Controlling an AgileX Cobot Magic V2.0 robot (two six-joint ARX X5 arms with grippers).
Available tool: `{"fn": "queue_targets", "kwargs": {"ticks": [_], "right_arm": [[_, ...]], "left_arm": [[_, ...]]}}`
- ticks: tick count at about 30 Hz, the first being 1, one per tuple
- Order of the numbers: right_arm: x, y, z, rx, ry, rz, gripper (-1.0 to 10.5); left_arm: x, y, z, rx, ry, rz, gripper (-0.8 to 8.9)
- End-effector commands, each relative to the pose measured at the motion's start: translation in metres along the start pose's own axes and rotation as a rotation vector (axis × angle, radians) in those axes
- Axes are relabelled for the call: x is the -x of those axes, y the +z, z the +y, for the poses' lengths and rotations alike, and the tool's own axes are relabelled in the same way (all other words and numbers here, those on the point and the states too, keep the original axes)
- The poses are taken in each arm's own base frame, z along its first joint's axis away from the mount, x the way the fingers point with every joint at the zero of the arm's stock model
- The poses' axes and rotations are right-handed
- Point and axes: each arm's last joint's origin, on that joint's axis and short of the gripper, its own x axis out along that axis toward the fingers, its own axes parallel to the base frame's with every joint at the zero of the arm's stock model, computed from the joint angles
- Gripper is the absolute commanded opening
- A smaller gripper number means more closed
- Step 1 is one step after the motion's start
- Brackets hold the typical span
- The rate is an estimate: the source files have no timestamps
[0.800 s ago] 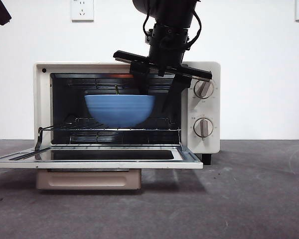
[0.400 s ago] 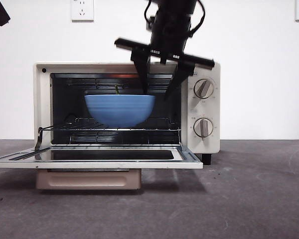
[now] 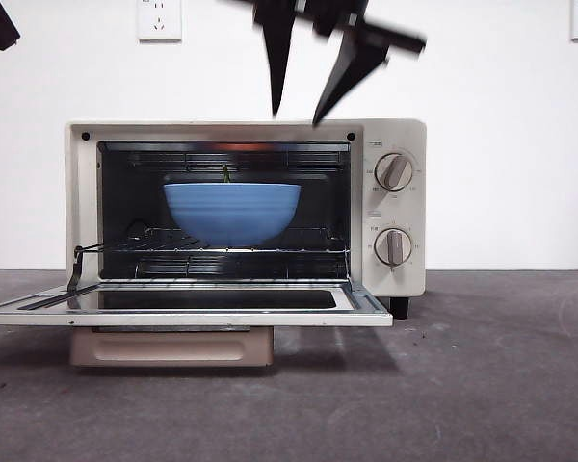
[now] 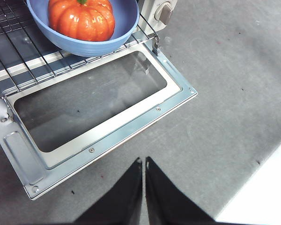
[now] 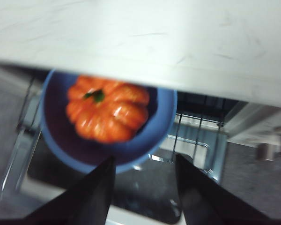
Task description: Place pumpkin in the steamer
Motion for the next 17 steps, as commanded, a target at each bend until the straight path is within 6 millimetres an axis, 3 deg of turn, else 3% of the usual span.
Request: {"fn": "queue_targets", "kwargs": {"ticks": [1,9,17], "right_arm": [[0.031,0.002,0.003,0.156,0.031,-0.042,2.0],[0.099,-0.009,-0.022,0.252,0.028,-0.103,2.0],[0.116,-0.052,-0.063,0.224,0.015,-0.121,2.0]], "left_arm": [[0.0,0.002,-0.001,-0.011,-0.005,-0.005,0.14],[0.0,0.002,0.0,-0.01,-0.003,-0.006,0.14],[0.0,0.002,0.0,-0.009,-0.003,-0.007,0.14]]}}
